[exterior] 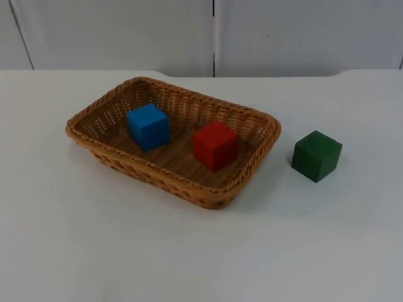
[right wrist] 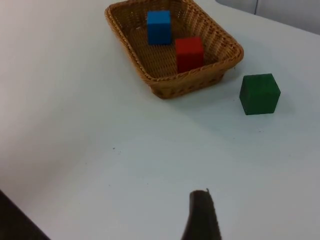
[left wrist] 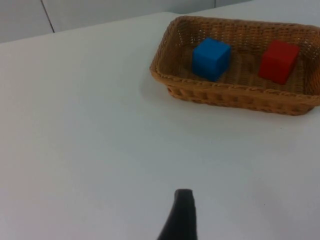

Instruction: Pick up one cube with each hand and place exactly two cubes into the same basket, leaving the remaining cube outside.

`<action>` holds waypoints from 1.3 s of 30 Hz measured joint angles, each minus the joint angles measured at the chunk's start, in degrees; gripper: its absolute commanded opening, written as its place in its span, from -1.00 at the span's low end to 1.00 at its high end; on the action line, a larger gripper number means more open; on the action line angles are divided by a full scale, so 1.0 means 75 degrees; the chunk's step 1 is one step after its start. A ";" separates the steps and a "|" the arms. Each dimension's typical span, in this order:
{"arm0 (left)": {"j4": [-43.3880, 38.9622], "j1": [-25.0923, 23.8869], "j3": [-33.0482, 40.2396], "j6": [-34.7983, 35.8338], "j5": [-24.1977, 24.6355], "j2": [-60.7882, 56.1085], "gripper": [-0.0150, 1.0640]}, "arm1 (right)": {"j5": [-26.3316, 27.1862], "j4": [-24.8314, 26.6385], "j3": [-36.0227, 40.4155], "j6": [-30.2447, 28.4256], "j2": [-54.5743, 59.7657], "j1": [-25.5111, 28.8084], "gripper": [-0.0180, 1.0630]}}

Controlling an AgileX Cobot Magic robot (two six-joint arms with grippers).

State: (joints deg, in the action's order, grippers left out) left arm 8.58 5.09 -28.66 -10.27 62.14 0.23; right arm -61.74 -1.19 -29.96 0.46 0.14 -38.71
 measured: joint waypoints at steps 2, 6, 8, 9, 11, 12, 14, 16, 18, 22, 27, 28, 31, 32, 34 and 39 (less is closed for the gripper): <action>0.0000 0.0000 0.0000 0.0000 0.0000 0.0000 0.39 | 0.0000 0.0000 0.0000 0.0000 0.0000 0.0000 0.06; 0.0000 0.0000 0.0000 0.0000 0.0000 0.0000 0.68 | 0.0000 0.0000 0.0000 0.0000 0.0000 0.0000 0.06; -0.0025 0.0000 0.0000 0.0051 0.0000 0.0000 0.94 | 0.0000 0.0000 0.0000 0.0000 0.0000 0.0000 0.06; -0.0025 0.0000 0.0000 0.0051 0.0000 0.0000 0.98 | 0.0000 0.0000 0.0000 0.0000 0.0000 0.0000 0.06; -0.0194 0.0000 0.0000 0.0248 0.0000 0.0000 0.98 | 0.0000 0.0000 0.0000 0.0000 0.0000 0.0000 0.06; -0.0321 0.0000 0.0000 0.0430 0.0000 0.0000 0.98 | 0.0000 0.0000 0.0000 0.0000 0.0000 0.0000 0.06; -0.0646 0.0000 0.0000 0.0790 0.0000 0.0000 0.98 | 0.0000 0.0000 0.0000 0.0000 0.0000 0.0000 0.06; -0.0755 0.0000 0.0000 0.0914 0.0000 0.0000 0.98 | 0.0000 0.0000 0.0000 0.0000 0.0000 0.0000 0.06; -0.0827 0.0000 0.0000 0.1030 0.0000 0.0000 0.98 | 0.0000 0.0000 0.0000 0.0000 0.0000 0.0000 0.06; -0.0855 0.0000 0.0000 0.1086 0.0000 0.0000 0.98 | 0.0000 0.0000 0.0000 0.0000 0.0000 0.0000 0.06; -0.0855 0.0000 0.0000 0.1090 0.0000 0.0000 0.97 | 0.0000 0.0000 0.0000 0.0000 0.0000 0.0000 0.37; -0.0855 0.0000 0.0000 0.1090 0.0000 0.0000 0.97 | 0.0000 0.0000 0.0000 0.0000 0.0000 0.0000 0.54; -0.0855 0.0000 0.0000 0.1090 0.0000 0.0000 0.97 | 0.0000 0.0000 0.0000 0.0000 0.0000 0.0000 0.99; -0.0855 0.0000 0.0000 0.1090 0.0000 0.0000 0.97 | 0.0000 0.0000 0.0000 0.0000 0.0000 0.0000 0.99; -0.0855 0.0000 0.0000 0.1090 0.0000 0.0000 0.97 | 0.0000 0.0000 0.0000 0.0000 0.0000 0.0000 0.98; -0.0855 0.0000 0.0000 0.1060 0.0000 0.0000 0.97 | 0.0000 0.0000 0.0000 0.0000 0.0000 0.0000 0.98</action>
State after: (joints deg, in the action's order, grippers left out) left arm 2.17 5.09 -28.66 -2.32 62.14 0.23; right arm -61.74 -1.19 -29.96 0.46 0.14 -38.71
